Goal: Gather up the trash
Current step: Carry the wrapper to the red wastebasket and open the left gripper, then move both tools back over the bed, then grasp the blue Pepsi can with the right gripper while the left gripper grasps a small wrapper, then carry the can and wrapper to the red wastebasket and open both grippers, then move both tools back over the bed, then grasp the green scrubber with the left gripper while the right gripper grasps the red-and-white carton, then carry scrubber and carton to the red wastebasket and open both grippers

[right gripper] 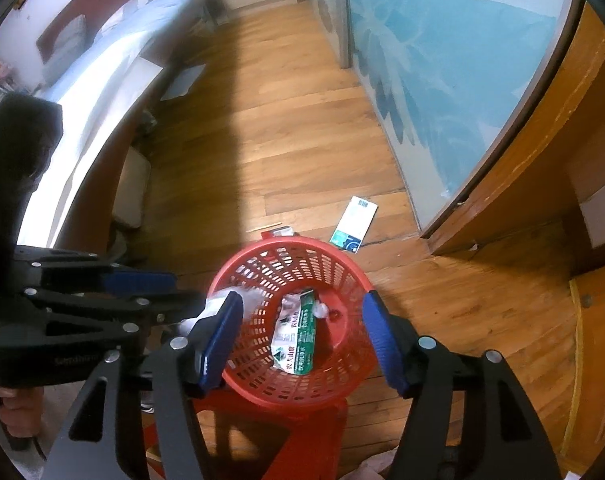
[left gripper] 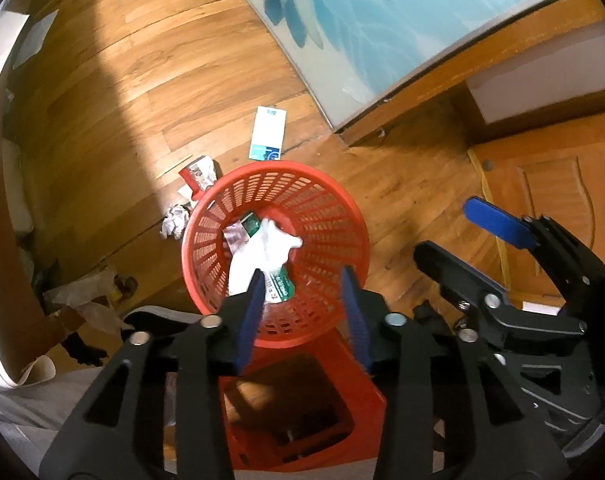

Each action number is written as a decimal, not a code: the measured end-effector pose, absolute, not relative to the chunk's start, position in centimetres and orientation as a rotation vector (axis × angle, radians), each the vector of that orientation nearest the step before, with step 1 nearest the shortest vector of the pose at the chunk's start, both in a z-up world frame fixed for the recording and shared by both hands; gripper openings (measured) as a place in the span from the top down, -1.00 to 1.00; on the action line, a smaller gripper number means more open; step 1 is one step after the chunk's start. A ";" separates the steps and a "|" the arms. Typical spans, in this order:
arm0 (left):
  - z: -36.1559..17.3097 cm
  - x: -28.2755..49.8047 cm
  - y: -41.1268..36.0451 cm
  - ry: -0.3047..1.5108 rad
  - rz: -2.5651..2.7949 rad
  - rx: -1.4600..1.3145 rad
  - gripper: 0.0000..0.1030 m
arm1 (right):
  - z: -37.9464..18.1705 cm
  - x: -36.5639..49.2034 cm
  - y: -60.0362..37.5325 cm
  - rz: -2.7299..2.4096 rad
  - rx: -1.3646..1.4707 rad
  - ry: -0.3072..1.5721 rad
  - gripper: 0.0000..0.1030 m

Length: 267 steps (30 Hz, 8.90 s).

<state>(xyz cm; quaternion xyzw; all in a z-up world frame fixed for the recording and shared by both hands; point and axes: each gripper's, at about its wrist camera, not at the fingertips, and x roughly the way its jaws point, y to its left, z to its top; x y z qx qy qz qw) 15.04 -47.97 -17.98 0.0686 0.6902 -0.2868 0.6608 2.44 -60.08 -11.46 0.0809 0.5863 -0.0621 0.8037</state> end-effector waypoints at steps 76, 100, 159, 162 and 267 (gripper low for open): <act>-10.1 15.0 8.9 0.816 0.025 -0.602 0.85 | -11.0 30.2 -2.4 0.696 0.064 1.203 0.46; 2.1 12.1 -2.6 0.622 -0.138 -0.400 0.85 | 8.9 18.4 -26.2 0.640 0.133 0.843 0.59; -0.9 16.8 -23.2 0.834 -0.395 -0.183 -0.06 | -7.0 12.0 -47.5 0.112 0.193 1.121 -0.42; -0.3 15.5 -15.6 0.765 -0.257 -0.222 -0.06 | -4.7 14.0 -41.1 0.215 0.136 1.058 -0.42; -18.1 15.3 -49.2 1.502 -0.727 0.212 0.92 | -19.4 1.3 -61.2 -0.113 0.346 1.390 0.69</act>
